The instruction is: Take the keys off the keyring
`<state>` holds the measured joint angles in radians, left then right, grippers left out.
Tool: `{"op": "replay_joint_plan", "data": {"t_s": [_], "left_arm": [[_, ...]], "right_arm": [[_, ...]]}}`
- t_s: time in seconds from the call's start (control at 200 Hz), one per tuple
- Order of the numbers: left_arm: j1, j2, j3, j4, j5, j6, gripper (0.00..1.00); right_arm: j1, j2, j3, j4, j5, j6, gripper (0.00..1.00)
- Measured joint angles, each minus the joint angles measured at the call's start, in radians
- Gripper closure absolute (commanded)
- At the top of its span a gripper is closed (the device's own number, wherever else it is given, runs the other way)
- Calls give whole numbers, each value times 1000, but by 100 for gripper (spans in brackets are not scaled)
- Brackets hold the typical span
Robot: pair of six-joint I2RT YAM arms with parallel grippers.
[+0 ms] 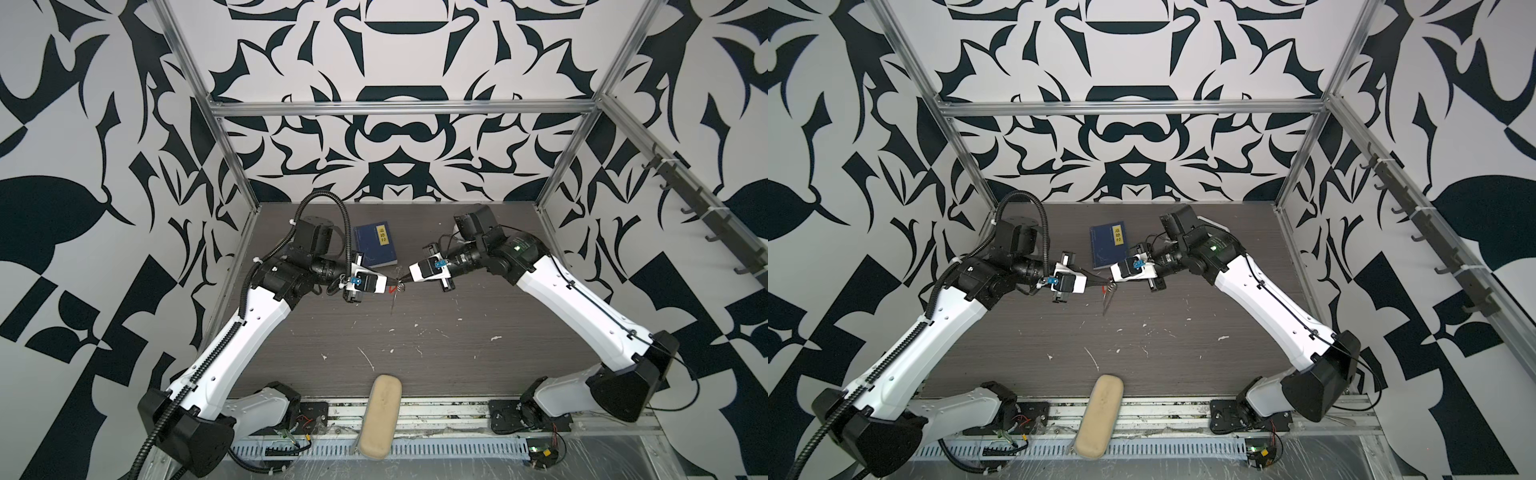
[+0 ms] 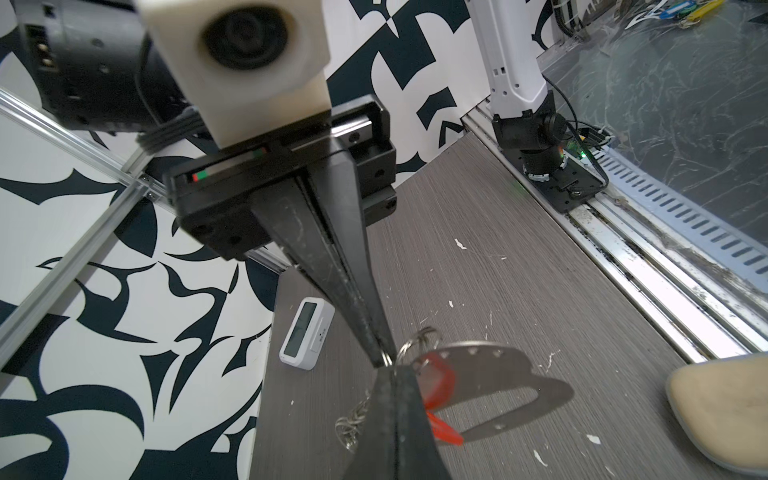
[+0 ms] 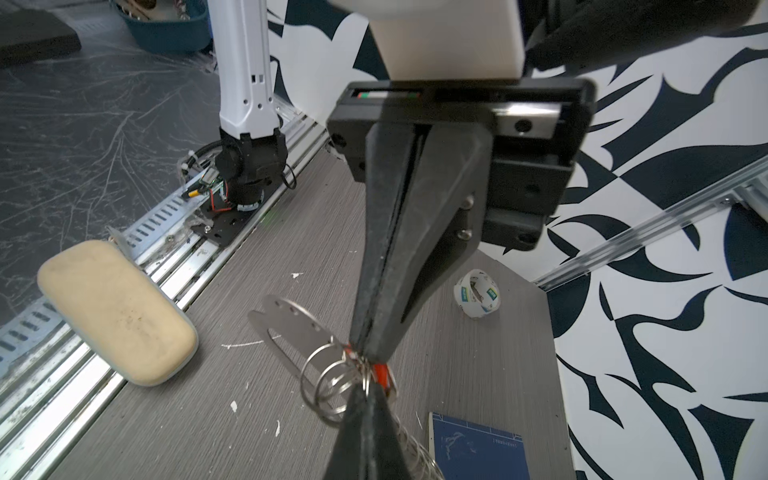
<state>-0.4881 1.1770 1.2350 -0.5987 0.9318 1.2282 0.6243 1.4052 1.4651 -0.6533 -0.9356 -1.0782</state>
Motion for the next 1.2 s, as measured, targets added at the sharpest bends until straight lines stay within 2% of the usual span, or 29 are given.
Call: {"op": "replay_joint_plan", "data": {"t_s": [0.17, 0.31, 0.615, 1.2], "left_arm": [[2, 0, 0, 23, 0, -12, 100], [9, 3, 0, 27, -1, -23, 100], [12, 8, 3, 26, -4, -27, 100], [12, 8, 3, -10, -19, -22, 100]], "right_arm": [[-13, -33, -82, 129, -34, 96, 100], [-14, -30, -97, 164, -44, 134, 100], [-14, -29, -100, 182, -44, 145, 84], [-14, -3, -8, 125, -37, 117, 81]]}}
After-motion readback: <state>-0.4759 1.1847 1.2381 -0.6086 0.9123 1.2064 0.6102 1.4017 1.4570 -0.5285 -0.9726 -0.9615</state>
